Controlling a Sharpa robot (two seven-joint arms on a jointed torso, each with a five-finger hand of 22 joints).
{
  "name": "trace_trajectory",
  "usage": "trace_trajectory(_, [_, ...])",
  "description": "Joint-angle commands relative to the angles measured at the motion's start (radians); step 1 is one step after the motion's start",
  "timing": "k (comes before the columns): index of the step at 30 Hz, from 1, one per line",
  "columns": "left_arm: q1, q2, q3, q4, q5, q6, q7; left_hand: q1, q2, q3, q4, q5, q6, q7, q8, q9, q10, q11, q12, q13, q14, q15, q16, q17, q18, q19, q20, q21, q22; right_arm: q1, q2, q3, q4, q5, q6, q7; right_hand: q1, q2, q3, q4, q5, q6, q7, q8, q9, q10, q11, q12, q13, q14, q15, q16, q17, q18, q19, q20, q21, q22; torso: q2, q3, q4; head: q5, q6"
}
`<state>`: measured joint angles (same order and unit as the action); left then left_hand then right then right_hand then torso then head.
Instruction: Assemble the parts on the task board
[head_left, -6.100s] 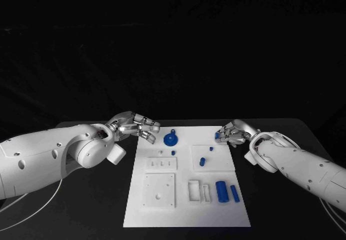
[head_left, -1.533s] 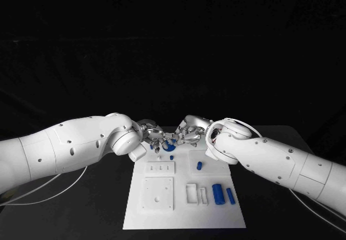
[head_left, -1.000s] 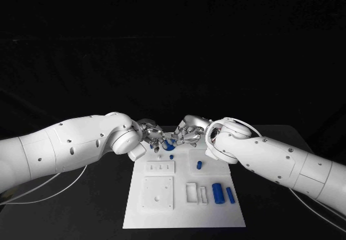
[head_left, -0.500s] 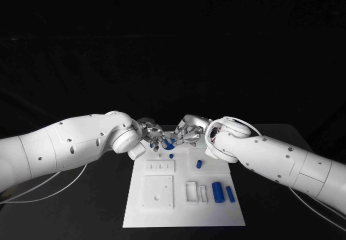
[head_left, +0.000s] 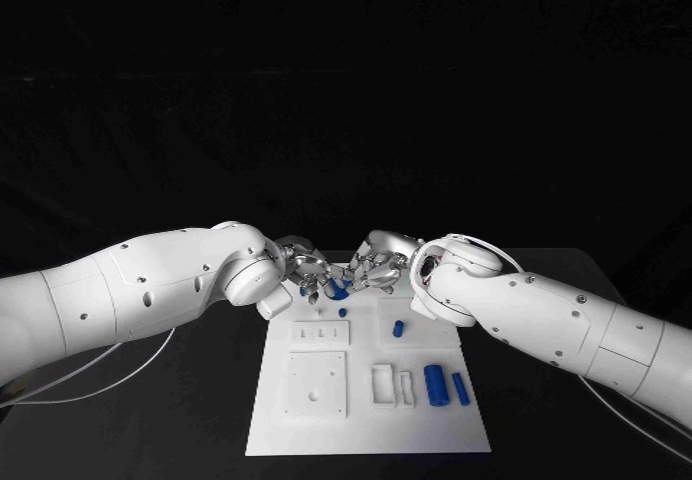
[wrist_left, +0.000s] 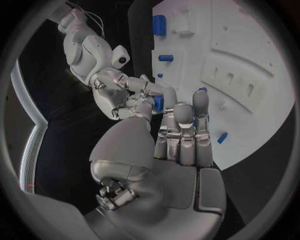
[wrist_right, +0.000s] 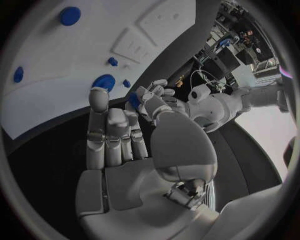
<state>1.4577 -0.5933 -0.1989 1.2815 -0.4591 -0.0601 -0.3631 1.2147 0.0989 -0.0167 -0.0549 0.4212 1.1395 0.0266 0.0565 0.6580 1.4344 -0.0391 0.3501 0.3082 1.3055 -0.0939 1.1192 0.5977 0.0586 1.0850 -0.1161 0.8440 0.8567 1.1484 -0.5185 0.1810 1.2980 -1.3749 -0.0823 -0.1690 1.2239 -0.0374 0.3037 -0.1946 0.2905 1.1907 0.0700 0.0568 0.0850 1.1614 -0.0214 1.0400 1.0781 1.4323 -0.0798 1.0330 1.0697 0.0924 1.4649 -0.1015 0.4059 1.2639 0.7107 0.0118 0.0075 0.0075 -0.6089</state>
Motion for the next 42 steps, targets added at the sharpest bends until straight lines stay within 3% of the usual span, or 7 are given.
trace_trajectory(1, [0.002, 0.004, 0.000, -0.003, -0.003, 0.017, 0.000, 0.012, 0.013, 0.019, -0.020, 0.011, 0.000, -0.004, 0.007, -0.001, -0.004, -0.004, -0.005, -0.004, -0.003, -0.002, 0.005, 0.001, -0.011, 0.004, 0.001, -0.006, 0.004, 0.000, 0.002, 0.001, 0.006, -0.004, 0.017, 0.010, 0.005, -0.005, -0.004, 0.002, 0.003, 0.005, -0.002, 0.006, 0.001, -0.008, 0.002, -0.005, -0.001, -0.001, -0.002, -0.004, -0.001, 0.000, 0.041, -0.002, -0.007, -0.001, 0.000, -0.0002, 0.0005, 0.000, -0.002])
trace_trajectory(8, [0.001, 0.001, 0.000, 0.001, 0.007, 0.016, 0.015, 0.007, 0.032, 0.064, -0.044, 0.065, -0.006, 0.003, 0.008, 0.005, -0.013, 0.002, -0.023, -0.017, -0.006, 0.001, 0.006, 0.003, -0.008, 0.004, 0.004, -0.011, 0.016, 0.000, 0.003, 0.001, -0.001, -0.005, 0.022, 0.005, 0.006, -0.005, -0.006, 0.003, 0.005, 0.005, -0.002, 0.006, 0.001, -0.009, 0.002, -0.006, -0.003, -0.002, -0.002, -0.007, -0.003, 0.000, 0.042, -0.002, -0.010, -0.003, 0.000, -0.0014, 0.0008, -0.006, -0.001])
trace_trajectory(26, [0.000, -0.002, 0.000, 0.011, 0.025, -0.006, 0.026, -0.053, 0.030, 0.153, -0.114, 0.132, 0.030, -0.007, 0.011, 0.095, 0.027, -0.006, -0.031, -0.030, 0.011, -0.007, 0.021, 0.015, -0.008, 0.016, -0.004, -0.015, 0.061, 0.000, 0.009, -0.001, -0.017, -0.005, 0.007, -0.002, -0.012, -0.023, -0.039, 0.021, 0.010, -0.046, 0.011, 0.005, -0.014, -0.032, 0.011, -0.033, -0.028, -0.011, 0.005, -0.030, -0.021, 0.005, 0.037, 0.004, -0.049, -0.020, -0.001, -0.0007, 0.0010, -0.002, -0.009])
trace_trajectory(32, [0.000, -0.004, 0.000, 0.011, 0.029, -0.020, 0.022, -0.077, 0.021, 0.167, -0.127, 0.171, 0.049, -0.016, 0.011, 0.138, 0.046, -0.013, -0.022, -0.021, 0.021, -0.014, 0.037, 0.028, -0.010, 0.025, -0.010, -0.013, 0.075, -0.001, -0.002, -0.002, -0.013, 0.004, -0.014, 0.009, -0.007, -0.030, -0.114, 0.050, -0.043, -0.114, 0.030, 0.006, -0.019, -0.050, 0.026, -0.054, -0.053, -0.020, 0.016, -0.051, -0.040, 0.020, 0.034, 0.016, -0.096, -0.041, -0.001, -0.0007, 0.0008, -0.001, -0.012])
trace_trajectory(34, [0.000, -0.004, 0.000, 0.011, 0.029, -0.023, 0.020, -0.083, 0.017, 0.171, -0.131, 0.187, 0.057, -0.019, 0.011, 0.147, 0.053, -0.016, -0.018, -0.018, 0.026, -0.016, 0.043, 0.033, -0.011, 0.029, -0.013, -0.012, 0.078, -0.002, -0.008, -0.002, -0.010, 0.006, -0.021, 0.014, 0.028, -0.025, -0.224, 0.085, -0.012, -0.138, 0.036, 0.007, -0.017, -0.061, 0.031, -0.062, -0.073, -0.024, 0.023, -0.061, -0.052, 0.036, 0.037, 0.027, -0.130, -0.059, -0.001, -0.0008, 0.0009, 0.000, -0.012])
trace_trajectory(38, [0.000, -0.007, -0.001, 0.013, 0.028, -0.033, 0.013, -0.095, 0.009, 0.176, -0.138, 0.206, 0.076, -0.026, 0.012, 0.167, 0.069, -0.023, -0.005, -0.009, 0.046, -0.022, 0.071, 0.077, -0.012, 0.035, -0.018, -0.011, 0.084, -0.008, -0.034, -0.002, -0.003, 0.011, -0.046, 0.032, 0.038, -0.049, -0.288, 0.101, 0.049, -0.281, 0.056, 0.003, -0.025, -0.103, 0.047, -0.088, -0.104, -0.048, 0.033, -0.088, -0.079, 0.039, 0.026, 0.034, -0.155, -0.071, -0.001, -0.0002, 0.0015, 0.001, -0.013])
trace_trajectory(42, [0.000, -0.015, -0.002, 0.018, 0.016, -0.033, 0.010, -0.111, 0.000, 0.187, -0.148, 0.244, 0.087, -0.030, 0.010, 0.191, 0.072, -0.026, 0.011, 0.002, 0.056, -0.026, 0.090, 0.119, -0.015, 0.040, -0.023, -0.012, 0.092, -0.014, -0.074, -0.002, -0.004, 0.040, -0.067, 0.068, 0.072, -0.073, -0.312, 0.156, 0.073, -0.388, 0.066, -0.002, -0.030, -0.124, 0.054, -0.096, -0.131, -0.066, 0.039, -0.102, -0.101, 0.045, 0.022, 0.041, -0.175, -0.079, -0.002, 0.0005, -0.0005, 0.006, -0.016])
